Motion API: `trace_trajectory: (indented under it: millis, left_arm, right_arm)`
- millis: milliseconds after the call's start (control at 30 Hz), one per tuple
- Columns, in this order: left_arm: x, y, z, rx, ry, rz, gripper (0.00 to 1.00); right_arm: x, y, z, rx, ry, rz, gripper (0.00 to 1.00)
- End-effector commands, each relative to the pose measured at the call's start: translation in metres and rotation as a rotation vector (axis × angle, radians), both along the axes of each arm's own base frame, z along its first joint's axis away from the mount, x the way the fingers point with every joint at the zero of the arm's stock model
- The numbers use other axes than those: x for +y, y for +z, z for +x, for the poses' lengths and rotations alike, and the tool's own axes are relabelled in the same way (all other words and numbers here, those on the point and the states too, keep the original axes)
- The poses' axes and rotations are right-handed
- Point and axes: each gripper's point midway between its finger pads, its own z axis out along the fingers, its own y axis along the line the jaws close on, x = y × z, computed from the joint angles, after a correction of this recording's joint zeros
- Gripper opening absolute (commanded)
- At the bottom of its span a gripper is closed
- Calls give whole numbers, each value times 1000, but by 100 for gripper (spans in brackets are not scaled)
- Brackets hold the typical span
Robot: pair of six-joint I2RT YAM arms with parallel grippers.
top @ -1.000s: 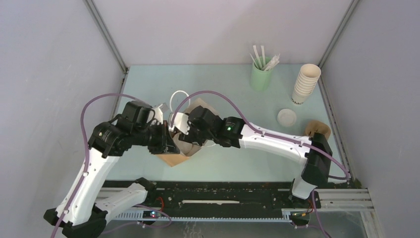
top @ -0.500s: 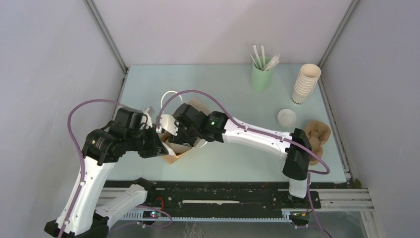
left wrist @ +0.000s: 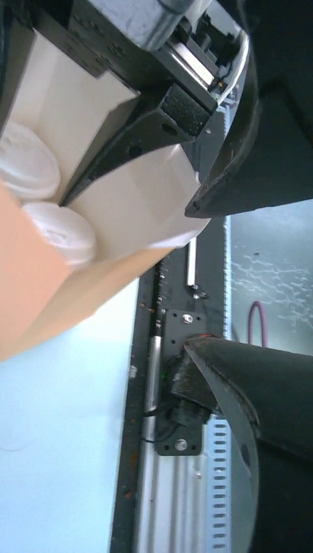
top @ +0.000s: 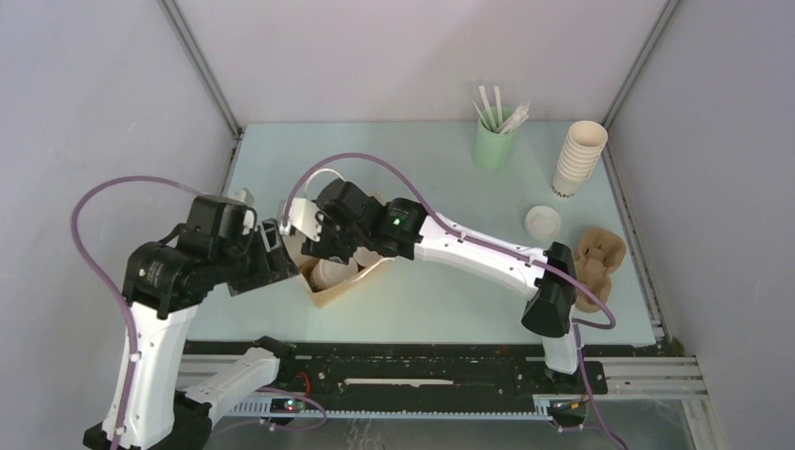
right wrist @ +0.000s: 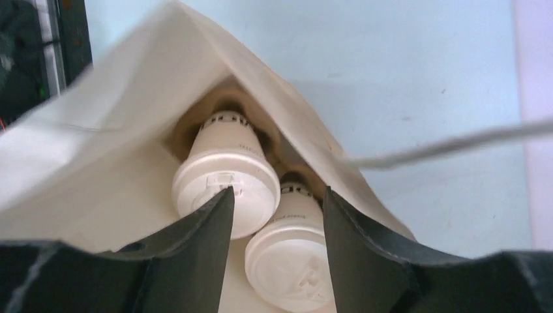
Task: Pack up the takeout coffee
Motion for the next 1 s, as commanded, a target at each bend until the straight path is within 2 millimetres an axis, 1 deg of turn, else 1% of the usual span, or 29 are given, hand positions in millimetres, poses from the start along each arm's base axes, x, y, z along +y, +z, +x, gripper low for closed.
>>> trace_trajectory:
  millis: [0,67,133,167,300,367,433,500,567,633,667,733,800,900,967]
  left_arm:
    - [-42,62,15,-232,-237,-175,79]
    - [-30,69,19,-287,-185,-135,84]
    - [-15,72,21,-320,-117,-89,85]
    - [-2,71,24,-331,-57,-44,83]
    - [28,66,29,-344,87,47,70]
    - [40,59,32,-330,147,87,66]
    - [49,48,35,-282,201,102,63]
    - [49,29,40,-206,227,88,59]
    - [45,13,44,-162,225,69,56]
    - [51,4,45,-126,269,80,56]
    - [53,3,45,-123,284,80,55]
    - [59,3,43,-124,311,99,54]
    - [65,3,39,-118,332,124,53]
    - [59,14,40,-165,304,88,58]
    - [57,20,39,-186,285,81,63]
  right_arm:
    - [19,-55,3,2,-29,-99,60]
    - [18,-57,7,5,-36,-100,60]
    - [16,-61,9,18,-36,-102,60]
    - [16,-62,10,22,-34,-103,60]
    - [17,-64,17,27,-30,-97,60]
    - [17,-63,23,22,-34,-94,60]
    - [16,-61,30,24,-48,-92,59]
    - [13,-58,37,40,-74,-86,59]
    - [10,-51,42,54,-93,-76,59]
    - [7,-44,41,52,-92,-74,59]
    - [6,-40,41,53,-96,-69,60]
    - [3,-31,41,63,-109,-60,62]
    - [3,-8,41,66,-130,-17,67]
    - [2,30,37,84,-150,79,73]
    - [1,52,32,105,-157,132,80]
